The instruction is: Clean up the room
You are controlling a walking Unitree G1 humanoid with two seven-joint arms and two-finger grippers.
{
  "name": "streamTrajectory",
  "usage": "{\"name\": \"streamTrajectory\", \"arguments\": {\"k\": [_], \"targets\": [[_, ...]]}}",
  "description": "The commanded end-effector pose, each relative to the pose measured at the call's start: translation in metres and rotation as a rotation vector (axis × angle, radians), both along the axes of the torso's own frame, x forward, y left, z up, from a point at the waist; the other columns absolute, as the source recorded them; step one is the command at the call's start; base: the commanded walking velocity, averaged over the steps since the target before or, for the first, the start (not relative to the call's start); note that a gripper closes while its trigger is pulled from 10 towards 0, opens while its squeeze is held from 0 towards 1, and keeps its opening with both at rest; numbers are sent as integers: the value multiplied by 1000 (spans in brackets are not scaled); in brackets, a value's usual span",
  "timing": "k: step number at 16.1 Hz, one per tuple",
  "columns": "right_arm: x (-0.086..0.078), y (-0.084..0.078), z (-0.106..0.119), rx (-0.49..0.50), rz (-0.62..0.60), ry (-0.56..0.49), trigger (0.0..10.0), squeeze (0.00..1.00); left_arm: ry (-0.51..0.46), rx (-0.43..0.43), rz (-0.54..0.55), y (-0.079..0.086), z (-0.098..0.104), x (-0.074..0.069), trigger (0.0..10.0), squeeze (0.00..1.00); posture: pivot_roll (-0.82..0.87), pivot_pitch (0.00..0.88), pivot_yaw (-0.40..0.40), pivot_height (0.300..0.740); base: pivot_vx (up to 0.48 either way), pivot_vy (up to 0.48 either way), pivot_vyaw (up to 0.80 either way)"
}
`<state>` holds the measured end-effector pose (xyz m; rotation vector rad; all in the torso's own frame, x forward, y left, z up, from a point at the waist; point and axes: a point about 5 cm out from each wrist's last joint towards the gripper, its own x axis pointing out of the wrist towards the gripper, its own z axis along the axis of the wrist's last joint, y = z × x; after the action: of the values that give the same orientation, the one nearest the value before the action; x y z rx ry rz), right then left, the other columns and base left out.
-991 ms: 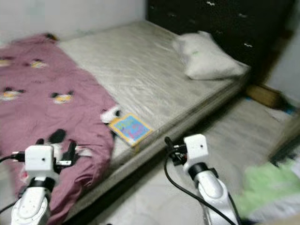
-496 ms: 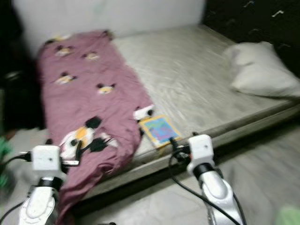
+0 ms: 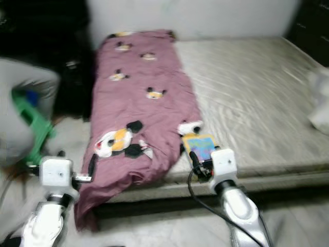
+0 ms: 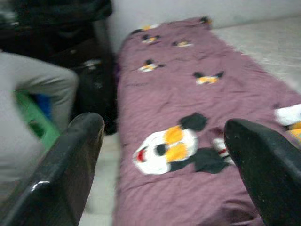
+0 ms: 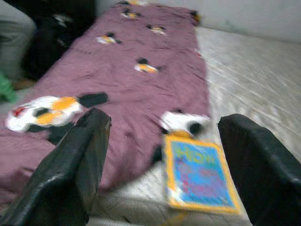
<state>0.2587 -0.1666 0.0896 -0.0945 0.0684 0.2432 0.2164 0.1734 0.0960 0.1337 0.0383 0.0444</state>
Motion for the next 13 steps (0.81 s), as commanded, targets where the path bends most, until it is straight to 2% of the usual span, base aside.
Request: {"name": "streamTrajectory", "arguments": {"k": [1, 4, 13], "targets": [[-4, -4, -5, -5, -12, 22, 10000, 0, -10, -11, -26, -4, 2, 0, 10000, 0, -20, 94, -45, 740, 0, 0, 0], [-4, -4, -5, -2, -14, 24, 10000, 0, -18, -18, -50, -6, 3, -1, 10000, 0, -20, 93, -43, 740, 208, 0, 0], [-4, -4, -6, 6, -16, 29, 10000, 0, -25, -18, -71, -7, 4, -1, 10000, 0, -20, 97, -42, 740, 472, 0, 0]]}}
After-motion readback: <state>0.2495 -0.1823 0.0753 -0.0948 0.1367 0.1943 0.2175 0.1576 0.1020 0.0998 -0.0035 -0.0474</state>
